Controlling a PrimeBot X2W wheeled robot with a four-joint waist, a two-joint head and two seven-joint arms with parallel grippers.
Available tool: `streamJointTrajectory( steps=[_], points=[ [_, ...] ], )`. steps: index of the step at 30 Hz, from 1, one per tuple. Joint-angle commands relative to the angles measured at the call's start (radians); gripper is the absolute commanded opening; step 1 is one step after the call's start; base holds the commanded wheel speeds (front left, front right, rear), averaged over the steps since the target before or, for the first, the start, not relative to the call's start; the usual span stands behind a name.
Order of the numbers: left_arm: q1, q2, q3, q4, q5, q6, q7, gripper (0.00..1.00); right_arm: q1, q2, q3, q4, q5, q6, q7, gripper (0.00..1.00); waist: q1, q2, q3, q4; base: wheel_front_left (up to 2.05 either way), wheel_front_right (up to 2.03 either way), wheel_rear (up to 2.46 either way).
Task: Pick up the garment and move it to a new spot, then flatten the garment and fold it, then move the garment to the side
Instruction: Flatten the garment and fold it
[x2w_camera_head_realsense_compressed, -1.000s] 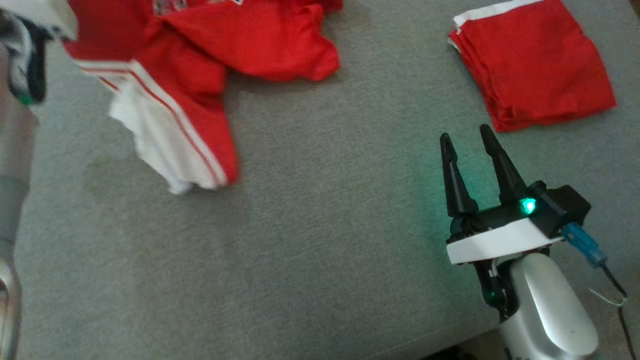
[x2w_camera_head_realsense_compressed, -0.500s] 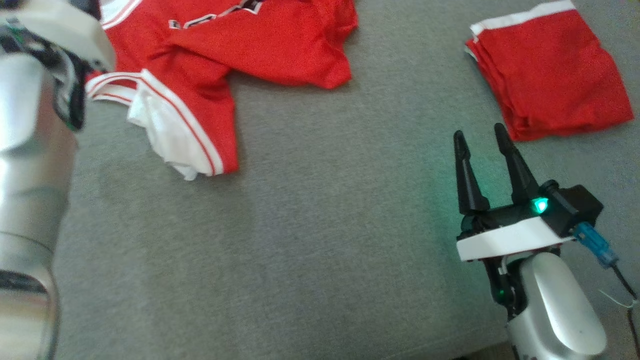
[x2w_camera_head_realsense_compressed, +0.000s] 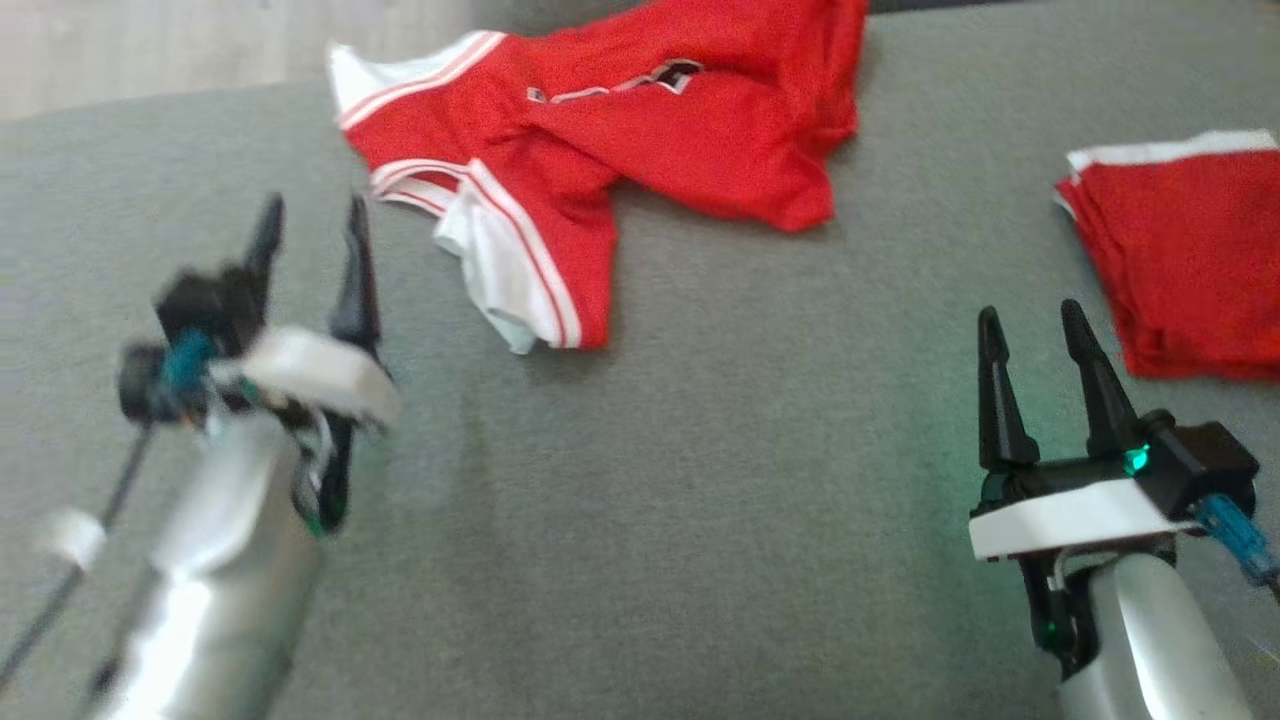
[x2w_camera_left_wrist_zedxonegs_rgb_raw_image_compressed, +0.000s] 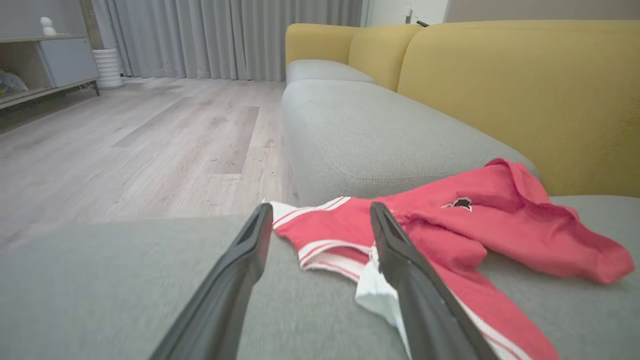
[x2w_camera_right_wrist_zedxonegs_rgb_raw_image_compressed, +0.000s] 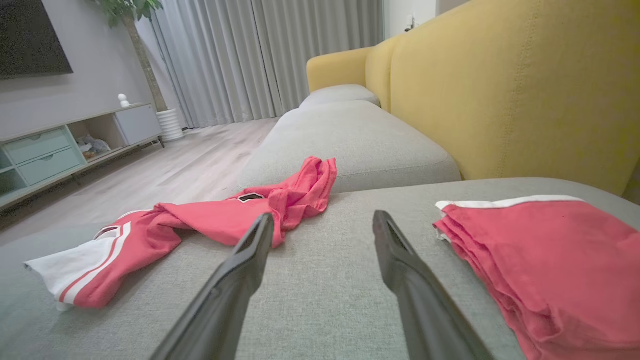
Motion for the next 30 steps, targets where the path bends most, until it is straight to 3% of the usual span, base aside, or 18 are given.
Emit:
streamJointTrajectory(
  steps=[1,7,11,18,24,30],
  points=[
    [0.008,0.019,0.039,-0.060,0.003,0.012,-0.012,1.00,-0.008,-0.003,0.017,-0.035,-0.008,-0.001,-0.010,1.00,0.0002,-0.0001,-0.029,0.036,0.00,0.00,0.00],
    [0.234,-0.041,0.094,-0.241,-0.001,0.057,-0.012,1.00,0.008,-0.003,0.019,-0.035,-0.017,-0.001,-0.011,1.00,0.0002,-0.0001,-0.040,0.055,0.00,0.00,0.00],
    [0.294,-0.056,0.107,-0.296,0.020,0.065,-0.012,1.00,0.009,-0.003,0.026,-0.032,-0.021,-0.001,-0.011,1.00,0.0002,-0.0001,-0.040,0.053,0.00,0.00,0.00],
    [0.257,-0.050,0.089,-0.304,0.041,0.045,0.002,1.00,-0.003,-0.003,0.035,-0.032,-0.021,-0.001,-0.011,1.00,0.0002,-0.0001,-0.023,0.022,0.00,0.00,0.00],
    [0.192,-0.067,0.042,-0.277,0.027,-0.001,0.106,1.00,-0.007,-0.003,0.044,-0.028,-0.013,-0.001,-0.011,1.00,0.0002,-0.0001,0.009,-0.015,0.00,0.00,0.00],
    [0.150,-0.075,0.038,-0.238,0.007,-0.001,0.175,1.00,-0.019,-0.003,0.055,-0.028,0.000,-0.001,-0.011,1.00,0.0002,-0.0001,0.035,-0.054,0.00,0.00,0.00]
  ],
)
